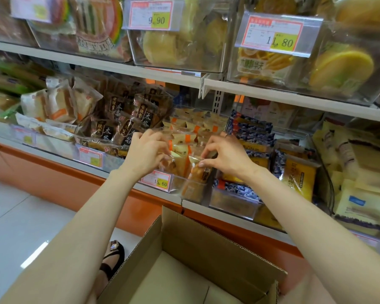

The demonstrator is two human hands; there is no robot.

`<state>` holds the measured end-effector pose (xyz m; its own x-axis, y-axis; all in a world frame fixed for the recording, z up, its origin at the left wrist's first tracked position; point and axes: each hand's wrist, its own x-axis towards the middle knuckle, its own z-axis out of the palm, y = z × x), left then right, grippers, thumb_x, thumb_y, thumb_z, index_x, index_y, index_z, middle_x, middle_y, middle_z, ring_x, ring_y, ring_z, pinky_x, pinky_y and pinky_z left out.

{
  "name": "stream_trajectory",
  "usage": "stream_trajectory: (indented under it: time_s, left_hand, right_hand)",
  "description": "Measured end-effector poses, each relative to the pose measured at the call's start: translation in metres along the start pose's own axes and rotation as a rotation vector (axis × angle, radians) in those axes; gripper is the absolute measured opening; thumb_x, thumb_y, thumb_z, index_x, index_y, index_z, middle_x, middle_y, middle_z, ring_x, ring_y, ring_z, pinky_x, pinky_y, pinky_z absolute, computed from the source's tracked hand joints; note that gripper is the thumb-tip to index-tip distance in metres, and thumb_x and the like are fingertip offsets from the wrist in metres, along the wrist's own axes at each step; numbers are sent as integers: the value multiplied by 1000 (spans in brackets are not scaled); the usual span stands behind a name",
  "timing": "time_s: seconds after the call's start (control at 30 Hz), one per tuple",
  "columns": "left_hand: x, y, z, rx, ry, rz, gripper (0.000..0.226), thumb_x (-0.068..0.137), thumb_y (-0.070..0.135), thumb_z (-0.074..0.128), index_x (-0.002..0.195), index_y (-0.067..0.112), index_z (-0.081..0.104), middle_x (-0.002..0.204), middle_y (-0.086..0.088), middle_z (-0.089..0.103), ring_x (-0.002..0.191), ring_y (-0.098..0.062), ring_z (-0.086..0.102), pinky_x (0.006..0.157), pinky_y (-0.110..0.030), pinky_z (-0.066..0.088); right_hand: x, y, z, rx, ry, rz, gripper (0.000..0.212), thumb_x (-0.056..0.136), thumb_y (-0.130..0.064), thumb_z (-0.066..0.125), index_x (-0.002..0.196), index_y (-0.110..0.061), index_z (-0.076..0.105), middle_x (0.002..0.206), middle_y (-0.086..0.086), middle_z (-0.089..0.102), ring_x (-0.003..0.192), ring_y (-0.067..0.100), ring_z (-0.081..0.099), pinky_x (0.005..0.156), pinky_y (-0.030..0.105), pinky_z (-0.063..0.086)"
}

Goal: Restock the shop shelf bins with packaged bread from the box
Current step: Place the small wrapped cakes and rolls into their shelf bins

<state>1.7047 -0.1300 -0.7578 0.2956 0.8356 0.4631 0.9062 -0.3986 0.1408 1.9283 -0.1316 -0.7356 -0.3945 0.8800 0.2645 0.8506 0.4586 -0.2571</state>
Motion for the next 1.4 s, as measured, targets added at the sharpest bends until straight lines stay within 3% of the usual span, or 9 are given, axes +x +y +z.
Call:
stream_trajectory:
  time_s: [0.3, 0.5, 0.6, 0.8, 0.9, 1.0, 1.2, 1.3, 1.4]
  left_hand:
    - [-1, 2, -8, -194, 39, -8, 6, 83, 16, 67, 86, 17, 72, 93, 3, 54, 101, -19, 48, 97, -31, 21]
    - [5, 9, -5, -325, -4, 33, 16, 73, 0, 72, 76, 15, 70, 81, 3, 71, 82, -17, 65, 90, -36, 47]
    - [5, 17, 11, -230, -18, 17, 27, 75, -4, 65, 75, 22, 57, 87, 3, 70, 88, -24, 63, 90, -32, 33]
    - [7, 23, 0, -76, -189, 29, 27, 88, 24, 58, 114, 27, 53, 111, 10, 65, 112, -16, 54, 99, -37, 25]
    - [6, 21, -6, -29, -258, 81, 26, 86, 44, 58, 110, 34, 58, 113, 15, 63, 113, -11, 52, 99, -41, 27]
    - [4, 26, 0, 29, -189, 122, 27, 84, 51, 57, 101, 30, 61, 103, 14, 63, 105, -11, 54, 93, -38, 28]
    - [2, 24, 7, -153, -31, 123, 17, 89, 34, 60, 82, 20, 66, 66, 13, 50, 72, -19, 60, 82, -36, 40]
    - [5, 21, 5, -234, -12, 108, 17, 90, 36, 58, 88, 22, 69, 71, 14, 58, 69, -9, 55, 84, -39, 45]
    - [11, 16, 3, -209, 182, 12, 16, 89, 30, 60, 94, 17, 66, 90, 5, 66, 84, -15, 57, 85, -39, 38]
  right_hand:
    - [-3, -4, -4, 146, -8, 31, 13, 73, -35, 78, 79, -26, 70, 82, -14, 61, 73, -1, 43, 59, 18, 30]
    - [-3, -5, -5, 236, -46, 91, 13, 75, -28, 78, 76, -29, 65, 81, -14, 61, 77, -1, 46, 60, 17, 32]
    - [-3, -4, -4, 242, -57, 104, 13, 75, -28, 77, 77, -29, 64, 78, -17, 58, 84, 5, 48, 61, 18, 34]
    - [-2, -4, -3, 214, -49, 95, 15, 75, -31, 78, 77, -31, 63, 76, -21, 54, 88, 7, 49, 62, 21, 34]
    - [-3, -3, -2, 214, -48, 84, 16, 75, -31, 78, 77, -32, 62, 77, -21, 54, 88, 8, 49, 62, 20, 35]
    - [-3, -3, -3, 216, -38, 81, 16, 75, -30, 77, 77, -31, 62, 77, -21, 55, 87, 7, 48, 61, 17, 33]
    - [-3, -2, -1, 235, -28, 78, 15, 75, -29, 77, 76, -30, 62, 75, -19, 57, 87, 10, 51, 64, 25, 38]
    - [-3, -1, -1, 246, -35, 78, 13, 75, -30, 77, 77, -30, 63, 76, -20, 56, 89, 10, 51, 70, 29, 41]
    - [-3, 0, -2, 337, -20, 114, 9, 80, -34, 73, 78, -29, 65, 80, -19, 59, 87, 7, 54, 75, 29, 45]
